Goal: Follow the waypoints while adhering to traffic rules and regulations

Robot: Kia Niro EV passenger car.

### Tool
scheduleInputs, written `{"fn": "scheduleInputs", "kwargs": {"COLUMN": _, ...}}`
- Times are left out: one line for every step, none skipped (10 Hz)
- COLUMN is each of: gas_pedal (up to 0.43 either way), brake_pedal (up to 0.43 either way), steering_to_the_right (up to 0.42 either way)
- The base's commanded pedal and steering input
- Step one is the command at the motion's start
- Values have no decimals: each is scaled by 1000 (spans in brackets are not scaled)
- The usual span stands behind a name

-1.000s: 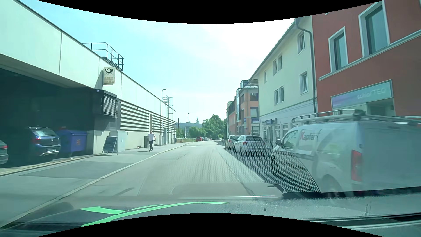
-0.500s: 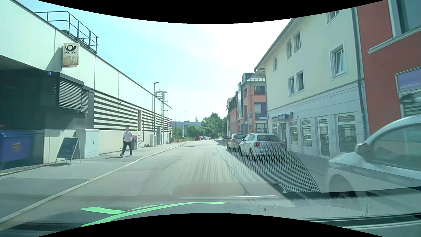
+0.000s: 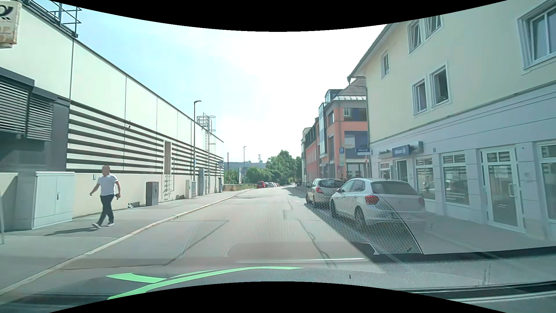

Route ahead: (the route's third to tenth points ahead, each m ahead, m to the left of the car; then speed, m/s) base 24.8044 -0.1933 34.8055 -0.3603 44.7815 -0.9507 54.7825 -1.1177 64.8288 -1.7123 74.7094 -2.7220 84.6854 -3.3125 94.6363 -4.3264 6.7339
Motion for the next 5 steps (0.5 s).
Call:
{"fn": "scheduleInputs", "kwargs": {"gas_pedal": 0, "brake_pedal": 0, "steering_to_the_right": -6}}
{"fn": "scheduleInputs", "kwargs": {"gas_pedal": 0, "brake_pedal": 0, "steering_to_the_right": -6}}
{"fn": "scheduleInputs", "kwargs": {"gas_pedal": 0, "brake_pedal": 43, "steering_to_the_right": -5}}
{"fn": "scheduleInputs", "kwargs": {"gas_pedal": 0, "brake_pedal": 122, "steering_to_the_right": -5}}
{"fn": "scheduleInputs", "kwargs": {"gas_pedal": 0, "brake_pedal": 152, "steering_to_the_right": -5}}
